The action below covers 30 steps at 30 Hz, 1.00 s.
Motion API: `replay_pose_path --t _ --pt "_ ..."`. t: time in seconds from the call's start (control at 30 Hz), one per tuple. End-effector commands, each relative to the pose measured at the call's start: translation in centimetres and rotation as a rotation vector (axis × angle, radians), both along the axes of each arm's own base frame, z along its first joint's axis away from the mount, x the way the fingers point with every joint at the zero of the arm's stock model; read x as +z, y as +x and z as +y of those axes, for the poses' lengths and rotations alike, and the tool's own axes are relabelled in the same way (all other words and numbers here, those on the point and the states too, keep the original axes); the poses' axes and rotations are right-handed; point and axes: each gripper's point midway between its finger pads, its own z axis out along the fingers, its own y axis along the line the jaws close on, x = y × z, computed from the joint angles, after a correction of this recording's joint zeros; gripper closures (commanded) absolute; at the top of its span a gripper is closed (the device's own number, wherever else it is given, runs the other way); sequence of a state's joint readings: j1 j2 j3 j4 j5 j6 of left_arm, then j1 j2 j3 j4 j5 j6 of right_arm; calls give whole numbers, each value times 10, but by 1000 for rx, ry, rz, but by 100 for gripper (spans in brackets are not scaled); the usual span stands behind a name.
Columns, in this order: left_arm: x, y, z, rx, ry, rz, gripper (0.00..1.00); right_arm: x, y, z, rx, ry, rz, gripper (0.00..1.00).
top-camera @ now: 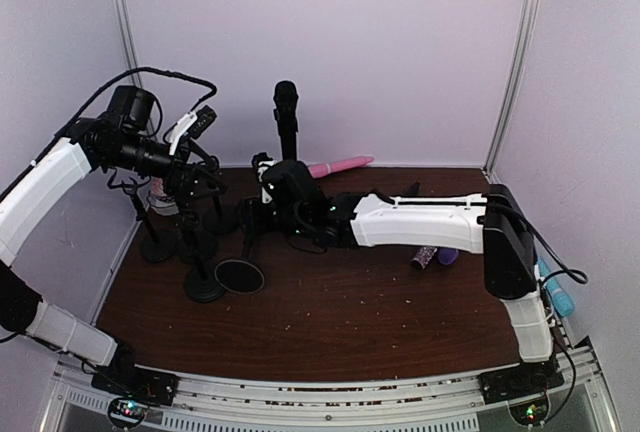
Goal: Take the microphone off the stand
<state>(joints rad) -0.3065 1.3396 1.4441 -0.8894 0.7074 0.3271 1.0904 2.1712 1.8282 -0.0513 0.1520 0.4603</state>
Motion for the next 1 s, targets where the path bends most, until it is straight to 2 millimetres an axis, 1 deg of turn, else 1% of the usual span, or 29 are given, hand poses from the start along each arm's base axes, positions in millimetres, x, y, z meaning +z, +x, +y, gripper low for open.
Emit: replay_pose_path --t 0.0,0.1,0.2,0.33,0.37,0.4,0.47,0.53,0.67,0.8,0.9,0.97 --pt "8 10 7 47 0 -66 2 -56 -4 8 47 -4 302 35" --pt "10 10 12 65 14 -100 2 -69 4 13 28 38 387 34" --pt "14 6 14 51 12 -127 2 -81 11 20 25 79 454 34" --pt "16 -5 11 -8 1 -138 2 -91 14 36 64 178 538 34" --pt "16 -9 9 -31 -2 -140 2 -101 14 38 67 189 562 34" --pt "16 -13 8 -57 -3 -142 2 -96 18 43 72 216 567 34" --pt "14 -21 6 -99 -7 -136 2 -100 21 45 67 230 581 35" --pt "13 -25 6 -117 -5 -132 2 -103 24 47 61 248 592 36" --pt "15 -27 9 -117 23 -137 2 -111 32 49 45 283 619 43" --pt "19 -28 12 -110 36 -150 2 -122 39 52 28 320 660 57" --pt "22 -31 12 -107 33 -157 2 -127 42 53 15 317 666 60" --pt "24 -32 12 -105 30 -158 2 -137 43 53 0 296 681 60"
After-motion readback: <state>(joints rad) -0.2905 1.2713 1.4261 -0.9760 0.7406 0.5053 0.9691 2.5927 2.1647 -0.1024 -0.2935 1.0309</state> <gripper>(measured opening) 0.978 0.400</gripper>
